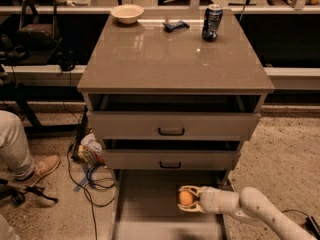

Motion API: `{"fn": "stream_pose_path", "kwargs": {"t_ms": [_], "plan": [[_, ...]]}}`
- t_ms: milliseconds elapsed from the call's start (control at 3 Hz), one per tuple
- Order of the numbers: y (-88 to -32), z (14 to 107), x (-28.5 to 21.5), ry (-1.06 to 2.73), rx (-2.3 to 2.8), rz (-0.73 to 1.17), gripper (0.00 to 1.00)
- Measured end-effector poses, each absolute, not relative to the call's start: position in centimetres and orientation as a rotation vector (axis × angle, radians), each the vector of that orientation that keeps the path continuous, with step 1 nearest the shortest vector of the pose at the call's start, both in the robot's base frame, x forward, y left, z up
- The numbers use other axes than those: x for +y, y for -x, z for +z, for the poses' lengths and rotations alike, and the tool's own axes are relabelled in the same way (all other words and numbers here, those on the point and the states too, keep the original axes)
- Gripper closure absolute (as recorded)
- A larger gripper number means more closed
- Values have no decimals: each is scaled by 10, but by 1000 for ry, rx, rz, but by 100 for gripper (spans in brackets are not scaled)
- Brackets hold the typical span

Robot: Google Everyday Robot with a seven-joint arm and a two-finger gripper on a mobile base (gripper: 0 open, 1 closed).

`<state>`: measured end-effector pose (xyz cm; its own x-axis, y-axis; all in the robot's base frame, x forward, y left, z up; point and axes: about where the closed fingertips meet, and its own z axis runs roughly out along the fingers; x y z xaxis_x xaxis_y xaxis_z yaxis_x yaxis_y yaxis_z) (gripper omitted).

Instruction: Pick orange from bottom drawer and place on counter

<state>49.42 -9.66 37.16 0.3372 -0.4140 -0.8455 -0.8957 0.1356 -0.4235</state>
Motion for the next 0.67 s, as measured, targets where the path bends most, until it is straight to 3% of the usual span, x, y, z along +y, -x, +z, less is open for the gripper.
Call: {"fn": "stream_pose_path", "kwargs": {"t_ms": [667], "plan": [[-473,462,-153,1423,1179,340,100]]}}
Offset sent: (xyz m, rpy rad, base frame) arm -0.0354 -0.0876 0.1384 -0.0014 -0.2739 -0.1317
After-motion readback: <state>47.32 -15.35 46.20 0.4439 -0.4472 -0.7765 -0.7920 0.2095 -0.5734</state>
